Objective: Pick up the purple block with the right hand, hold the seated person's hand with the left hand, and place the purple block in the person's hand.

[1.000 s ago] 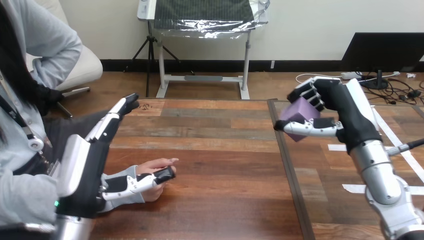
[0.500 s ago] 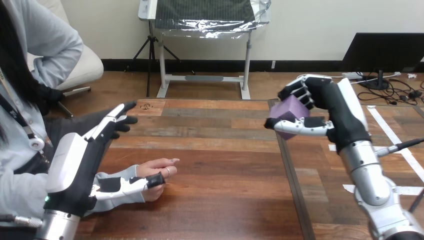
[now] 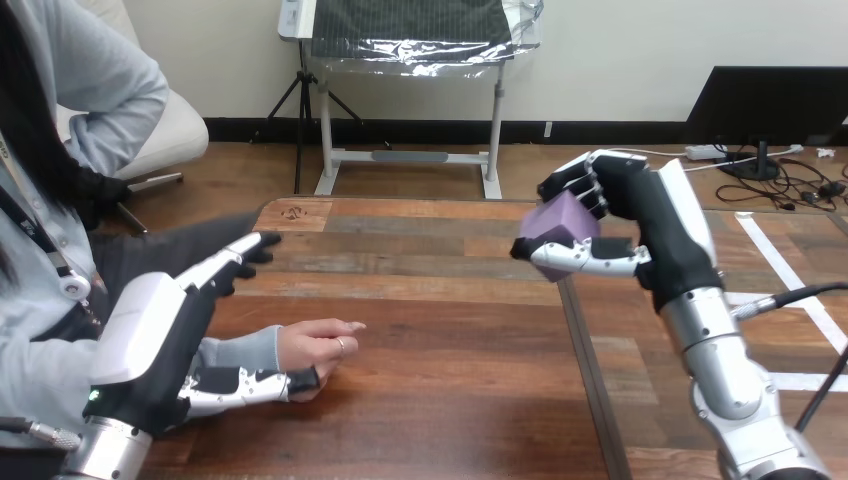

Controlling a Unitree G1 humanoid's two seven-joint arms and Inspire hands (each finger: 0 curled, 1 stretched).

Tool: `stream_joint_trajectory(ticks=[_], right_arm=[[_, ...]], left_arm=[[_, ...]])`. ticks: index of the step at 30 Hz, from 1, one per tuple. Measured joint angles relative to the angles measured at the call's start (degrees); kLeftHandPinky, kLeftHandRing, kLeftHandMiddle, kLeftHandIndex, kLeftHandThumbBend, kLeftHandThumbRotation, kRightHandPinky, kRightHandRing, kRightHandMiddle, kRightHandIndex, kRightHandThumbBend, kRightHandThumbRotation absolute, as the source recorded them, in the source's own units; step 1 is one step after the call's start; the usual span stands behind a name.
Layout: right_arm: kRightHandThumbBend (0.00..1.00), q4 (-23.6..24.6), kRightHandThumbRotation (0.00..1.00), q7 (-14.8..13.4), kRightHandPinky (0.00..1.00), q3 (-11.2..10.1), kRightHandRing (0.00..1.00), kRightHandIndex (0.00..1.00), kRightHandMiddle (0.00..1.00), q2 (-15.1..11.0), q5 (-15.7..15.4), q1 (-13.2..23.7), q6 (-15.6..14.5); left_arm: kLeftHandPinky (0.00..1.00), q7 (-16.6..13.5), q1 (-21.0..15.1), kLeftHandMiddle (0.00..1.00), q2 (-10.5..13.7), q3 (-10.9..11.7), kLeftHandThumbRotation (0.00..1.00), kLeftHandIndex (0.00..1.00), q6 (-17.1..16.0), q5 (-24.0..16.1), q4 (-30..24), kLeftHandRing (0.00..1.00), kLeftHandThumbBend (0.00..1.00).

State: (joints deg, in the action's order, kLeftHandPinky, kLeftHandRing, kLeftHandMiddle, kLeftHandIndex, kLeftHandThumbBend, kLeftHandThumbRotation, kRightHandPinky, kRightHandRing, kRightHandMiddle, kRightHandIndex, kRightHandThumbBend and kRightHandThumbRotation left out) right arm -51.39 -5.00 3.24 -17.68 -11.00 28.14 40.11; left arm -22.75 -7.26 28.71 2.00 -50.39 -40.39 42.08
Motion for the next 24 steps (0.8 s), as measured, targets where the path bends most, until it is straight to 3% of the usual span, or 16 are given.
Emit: stream_joint_trajectory(ticks=[24], right_arm=[[0.76, -3.05, 0.0, 0.46, 0.34, -1.62, 0.39, 0.49, 0.47, 3.57, 3.19, -0.03, 0.56]], left_arm=[[0.68, 1.71, -4.43, 0.8, 6.57, -8.96, 0.43, 0.84, 7.8, -2.99, 5.99, 0.75, 1.0]])
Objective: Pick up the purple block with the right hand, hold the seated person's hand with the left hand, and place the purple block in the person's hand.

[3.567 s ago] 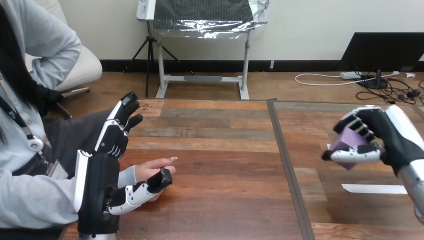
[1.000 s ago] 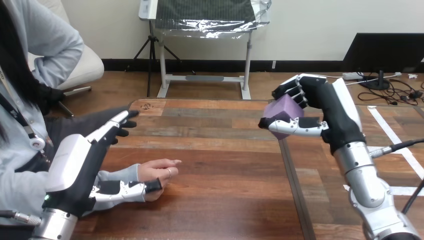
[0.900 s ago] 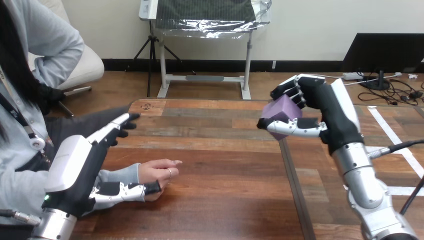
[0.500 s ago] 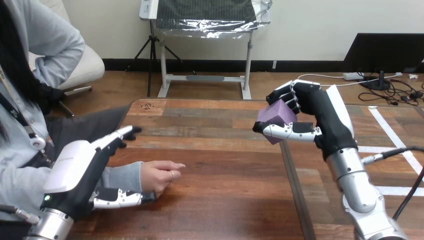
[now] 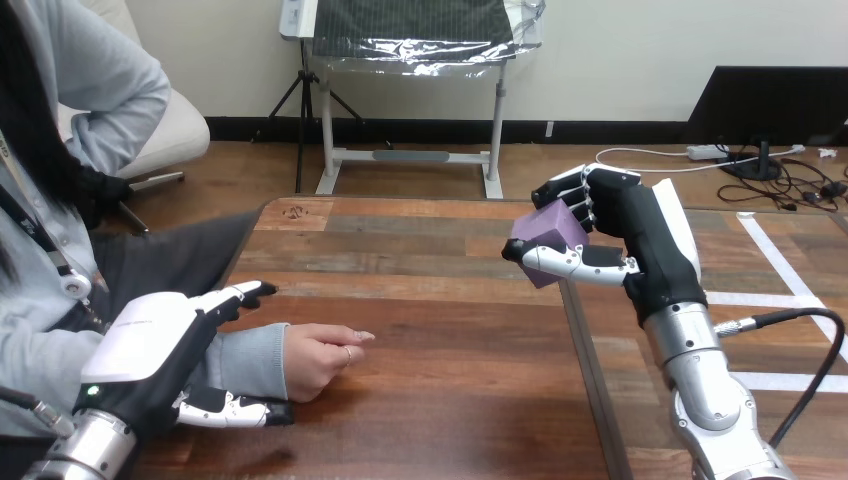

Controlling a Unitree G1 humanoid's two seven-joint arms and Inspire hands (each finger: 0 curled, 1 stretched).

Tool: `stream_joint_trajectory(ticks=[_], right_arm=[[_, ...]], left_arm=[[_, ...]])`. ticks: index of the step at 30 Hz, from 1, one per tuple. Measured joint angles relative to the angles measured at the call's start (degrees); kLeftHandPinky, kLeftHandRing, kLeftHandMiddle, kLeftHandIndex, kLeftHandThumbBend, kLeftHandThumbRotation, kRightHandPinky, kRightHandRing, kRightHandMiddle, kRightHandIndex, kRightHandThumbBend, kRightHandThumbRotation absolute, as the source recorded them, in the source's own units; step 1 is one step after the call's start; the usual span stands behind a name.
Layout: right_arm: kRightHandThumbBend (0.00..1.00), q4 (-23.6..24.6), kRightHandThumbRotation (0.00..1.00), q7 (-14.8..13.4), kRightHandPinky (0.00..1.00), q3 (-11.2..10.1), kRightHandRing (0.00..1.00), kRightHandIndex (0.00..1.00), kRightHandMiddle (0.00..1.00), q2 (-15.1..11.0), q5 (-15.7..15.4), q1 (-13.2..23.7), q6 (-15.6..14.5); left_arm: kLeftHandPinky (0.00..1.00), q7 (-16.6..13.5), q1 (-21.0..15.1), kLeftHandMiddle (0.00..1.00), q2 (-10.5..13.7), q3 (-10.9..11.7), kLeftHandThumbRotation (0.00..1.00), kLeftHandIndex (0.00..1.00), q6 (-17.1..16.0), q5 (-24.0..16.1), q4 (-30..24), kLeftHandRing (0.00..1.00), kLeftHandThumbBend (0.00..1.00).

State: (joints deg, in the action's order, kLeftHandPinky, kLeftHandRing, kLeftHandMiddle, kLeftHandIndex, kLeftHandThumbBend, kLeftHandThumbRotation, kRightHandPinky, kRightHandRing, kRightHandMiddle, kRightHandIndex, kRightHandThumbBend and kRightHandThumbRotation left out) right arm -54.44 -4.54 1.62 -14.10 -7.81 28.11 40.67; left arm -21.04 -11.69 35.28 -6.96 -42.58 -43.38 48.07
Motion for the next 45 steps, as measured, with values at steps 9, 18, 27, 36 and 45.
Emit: stream_joint_trajectory(ticks=[9, 18, 27, 36, 45], right_arm=[[0.76, 0.02, 0.0, 0.44, 0.34, -0.11, 0.39, 0.49, 0.47, 0.69, 0.61, -0.02, 1.02], [0.75, 0.1, 0.0, 1.96, 0.34, -0.3, 0.39, 0.49, 0.47, 1.27, 2.41, -0.12, 1.1], [0.75, 0.72, 0.0, 2.38, 0.33, -0.53, 0.39, 0.49, 0.46, 1.62, 3.32, -1.05, 1.1], [0.75, 1.62, 0.0, 3.02, 0.33, -0.69, 0.39, 0.49, 0.46, 1.78, 3.5, -2.27, 1.09], [0.76, 2.41, 0.0, 3.23, 0.33, -1.22, 0.39, 0.5, 0.46, 2.38, 3.53, -3.38, 1.07]], left_arm=[[0.67, 0.5, -2.25, 0.78, 1.27, -3.39, 0.36, 0.81, 3.07, -1.65, 1.48, 0.74, 1.0], [0.65, 0.98, -3.99, 0.75, 2.23, -6.36, 0.27, 0.77, 4.54, -2.78, 2.22, 0.71, 1.0], [0.59, 0.72, -6.43, 0.69, 2.74, -8.73, 0.17, 0.72, 6.19, -4.5, 2.35, 0.65, 1.0], [0.53, -0.46, -9.56, 0.62, 2.96, -11.15, 0.06, 0.65, 7.03, -5.86, 4.58, 0.57, 1.0], [0.47, -1.23, -11.64, 0.55, 2.97, -13.31, 0.01, 0.58, 8.08, -6.45, 6.4, 0.5, 0.99]])
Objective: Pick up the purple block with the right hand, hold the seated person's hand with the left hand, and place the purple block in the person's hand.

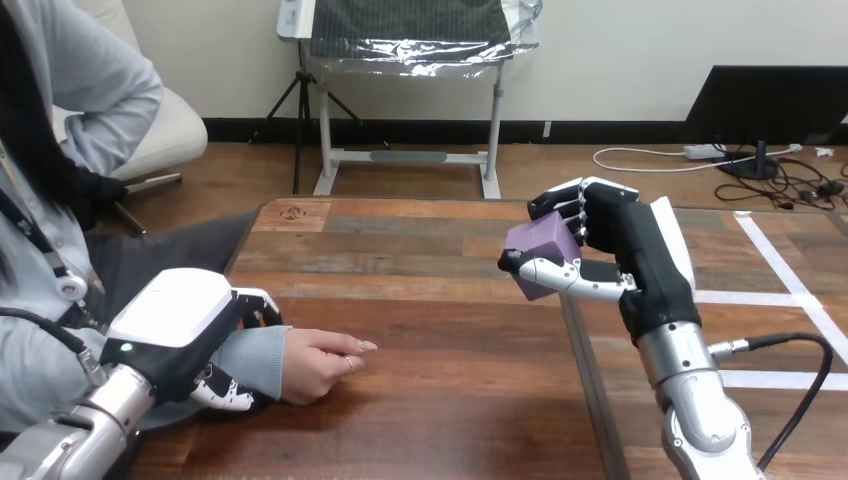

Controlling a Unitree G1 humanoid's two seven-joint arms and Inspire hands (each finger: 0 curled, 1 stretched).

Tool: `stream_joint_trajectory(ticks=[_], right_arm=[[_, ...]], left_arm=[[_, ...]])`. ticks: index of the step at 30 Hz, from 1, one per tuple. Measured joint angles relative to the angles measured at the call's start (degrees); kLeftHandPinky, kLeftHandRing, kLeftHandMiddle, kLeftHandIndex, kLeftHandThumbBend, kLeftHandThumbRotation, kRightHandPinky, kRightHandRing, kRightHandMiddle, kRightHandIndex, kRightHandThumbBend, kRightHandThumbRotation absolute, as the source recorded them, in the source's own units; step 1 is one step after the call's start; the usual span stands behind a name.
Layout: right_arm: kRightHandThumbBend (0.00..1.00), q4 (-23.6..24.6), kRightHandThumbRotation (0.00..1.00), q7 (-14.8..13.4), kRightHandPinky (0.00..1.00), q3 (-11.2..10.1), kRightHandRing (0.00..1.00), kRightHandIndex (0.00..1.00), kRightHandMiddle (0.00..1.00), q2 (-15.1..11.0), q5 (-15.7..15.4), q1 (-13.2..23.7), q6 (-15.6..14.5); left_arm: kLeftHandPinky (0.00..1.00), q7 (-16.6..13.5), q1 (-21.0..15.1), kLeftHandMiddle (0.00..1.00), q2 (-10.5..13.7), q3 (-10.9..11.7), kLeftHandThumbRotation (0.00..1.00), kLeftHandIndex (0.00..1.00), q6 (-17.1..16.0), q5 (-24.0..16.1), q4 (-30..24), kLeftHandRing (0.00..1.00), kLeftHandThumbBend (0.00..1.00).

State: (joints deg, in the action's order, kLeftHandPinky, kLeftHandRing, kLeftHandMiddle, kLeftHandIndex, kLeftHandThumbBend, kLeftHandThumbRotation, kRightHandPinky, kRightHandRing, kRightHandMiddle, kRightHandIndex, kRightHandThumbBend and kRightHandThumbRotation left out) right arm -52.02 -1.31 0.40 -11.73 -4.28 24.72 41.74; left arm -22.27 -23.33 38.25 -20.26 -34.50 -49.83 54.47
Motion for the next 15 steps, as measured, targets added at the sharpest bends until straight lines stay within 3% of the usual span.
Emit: stream_joint_trajectory(ticks=[15], right_arm=[[0.75, 0.88, 0.0, 0.93, 0.34, -0.66, 0.4, 0.5, 0.47, 0.37, 0.1, -0.98, -0.37]], left_arm=[[0.36, -0.43, -0.73, 0.43, 0.0, -2.44, 0.0, 0.47, 1.01, -0.05, 2.32, 0.39, 0.91]])
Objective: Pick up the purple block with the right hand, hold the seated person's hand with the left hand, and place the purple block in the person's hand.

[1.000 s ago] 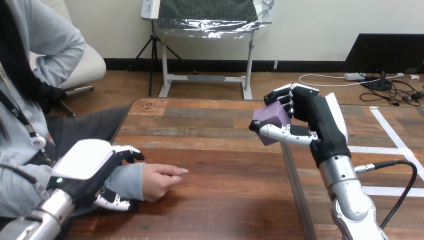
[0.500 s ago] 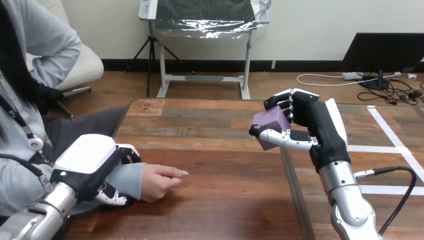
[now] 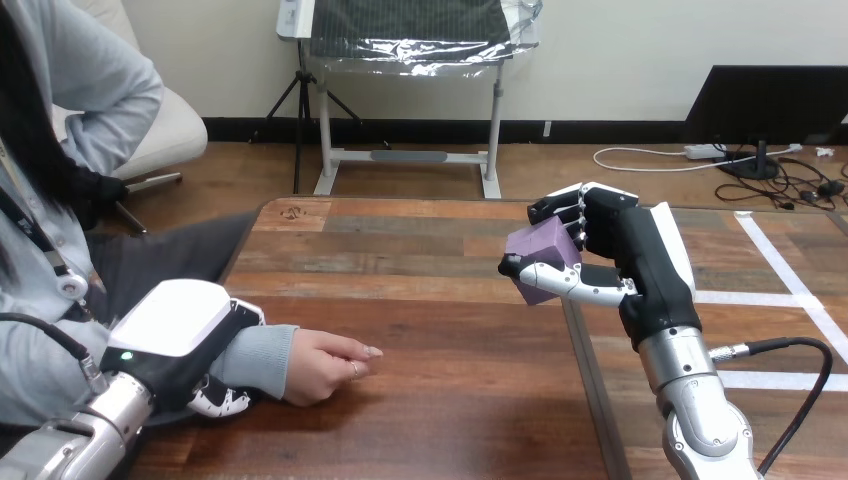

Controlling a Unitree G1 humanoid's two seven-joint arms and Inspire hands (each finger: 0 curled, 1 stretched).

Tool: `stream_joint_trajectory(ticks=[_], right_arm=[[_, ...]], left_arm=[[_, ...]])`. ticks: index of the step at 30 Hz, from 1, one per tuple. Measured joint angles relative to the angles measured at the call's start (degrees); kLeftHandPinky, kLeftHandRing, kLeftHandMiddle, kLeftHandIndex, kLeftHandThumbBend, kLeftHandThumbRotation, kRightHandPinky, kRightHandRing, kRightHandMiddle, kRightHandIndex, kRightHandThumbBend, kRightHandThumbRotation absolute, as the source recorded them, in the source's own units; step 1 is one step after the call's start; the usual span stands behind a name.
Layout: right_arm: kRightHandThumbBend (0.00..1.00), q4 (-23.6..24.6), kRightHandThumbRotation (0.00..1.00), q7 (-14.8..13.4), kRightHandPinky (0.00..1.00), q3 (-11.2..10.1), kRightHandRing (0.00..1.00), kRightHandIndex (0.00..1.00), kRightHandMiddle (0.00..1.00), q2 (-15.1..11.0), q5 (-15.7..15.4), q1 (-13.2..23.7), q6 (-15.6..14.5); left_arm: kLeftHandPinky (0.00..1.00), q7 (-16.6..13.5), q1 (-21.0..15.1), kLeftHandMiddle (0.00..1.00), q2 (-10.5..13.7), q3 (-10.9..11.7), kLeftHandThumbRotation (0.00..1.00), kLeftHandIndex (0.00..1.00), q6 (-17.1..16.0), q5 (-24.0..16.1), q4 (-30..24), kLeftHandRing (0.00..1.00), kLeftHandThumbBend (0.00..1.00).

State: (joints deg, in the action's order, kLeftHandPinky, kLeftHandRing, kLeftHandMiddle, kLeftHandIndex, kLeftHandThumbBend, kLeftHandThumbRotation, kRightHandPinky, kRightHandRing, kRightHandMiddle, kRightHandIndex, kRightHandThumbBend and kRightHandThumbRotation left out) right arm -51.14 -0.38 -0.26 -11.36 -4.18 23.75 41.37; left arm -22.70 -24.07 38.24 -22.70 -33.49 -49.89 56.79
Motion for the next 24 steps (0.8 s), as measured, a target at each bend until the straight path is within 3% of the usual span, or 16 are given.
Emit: stream_joint_trajectory(ticks=[24], right_arm=[[0.76, 0.3, 0.0, 0.58, 0.35, -0.03, 0.4, 0.5, 0.47, 0.51, 0.0, -0.09, -0.16]], left_arm=[[0.32, -0.19, 0.03, 0.38, 0.0, -0.32, 0.0, 0.4, -1.11, 1.96, 0.71, 0.34, 0.89]])
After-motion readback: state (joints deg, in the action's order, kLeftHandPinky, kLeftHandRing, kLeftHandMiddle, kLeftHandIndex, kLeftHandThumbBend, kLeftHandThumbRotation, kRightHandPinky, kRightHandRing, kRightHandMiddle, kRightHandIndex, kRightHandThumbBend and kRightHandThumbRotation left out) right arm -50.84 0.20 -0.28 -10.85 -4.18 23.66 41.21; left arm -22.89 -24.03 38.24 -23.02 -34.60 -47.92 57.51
